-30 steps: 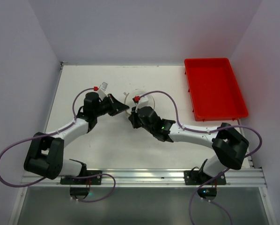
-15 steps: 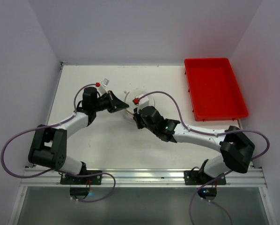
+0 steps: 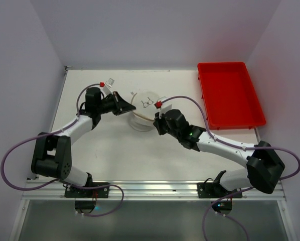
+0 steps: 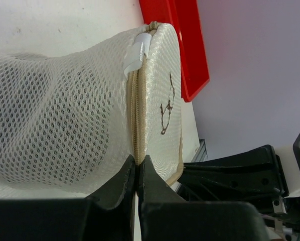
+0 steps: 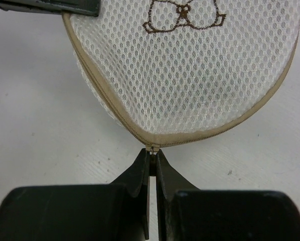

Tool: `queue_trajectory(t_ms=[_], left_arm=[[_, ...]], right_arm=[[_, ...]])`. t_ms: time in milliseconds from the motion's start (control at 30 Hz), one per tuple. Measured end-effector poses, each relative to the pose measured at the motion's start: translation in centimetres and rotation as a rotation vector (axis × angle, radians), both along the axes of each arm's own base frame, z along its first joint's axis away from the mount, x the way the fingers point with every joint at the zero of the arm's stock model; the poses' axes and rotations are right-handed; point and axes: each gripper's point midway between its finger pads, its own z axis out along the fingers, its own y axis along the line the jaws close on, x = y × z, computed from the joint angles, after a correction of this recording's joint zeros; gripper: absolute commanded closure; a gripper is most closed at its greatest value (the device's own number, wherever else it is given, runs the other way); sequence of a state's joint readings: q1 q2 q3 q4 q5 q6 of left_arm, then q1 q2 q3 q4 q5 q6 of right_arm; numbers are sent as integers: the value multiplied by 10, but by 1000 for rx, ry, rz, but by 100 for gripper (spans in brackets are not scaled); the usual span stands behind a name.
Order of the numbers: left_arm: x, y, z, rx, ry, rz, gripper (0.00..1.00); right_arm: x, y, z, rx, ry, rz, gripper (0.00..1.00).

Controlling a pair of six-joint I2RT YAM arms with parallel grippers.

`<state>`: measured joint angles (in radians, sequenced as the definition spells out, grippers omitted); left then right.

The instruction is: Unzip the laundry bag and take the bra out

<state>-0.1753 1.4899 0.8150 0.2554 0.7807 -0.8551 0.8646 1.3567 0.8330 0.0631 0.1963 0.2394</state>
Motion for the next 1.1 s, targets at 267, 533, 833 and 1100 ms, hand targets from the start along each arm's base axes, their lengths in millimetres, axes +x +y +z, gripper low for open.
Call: queue_trajectory(t_ms=[267,533,833,1100], left_arm=[[14,11,2,60,-35,53,32],[-5,36,25,159,-102,178,25],[-22,57,18,229,-44,289,21],[-40,66,7,215,34,354,0]], right_arm=[[-4,6,1,43,31,8,100],[-1,13,6,114,48,-21,100],[-5,31,-14,137,96,-34,100],[-4,41,-20,163,103,-70,100]])
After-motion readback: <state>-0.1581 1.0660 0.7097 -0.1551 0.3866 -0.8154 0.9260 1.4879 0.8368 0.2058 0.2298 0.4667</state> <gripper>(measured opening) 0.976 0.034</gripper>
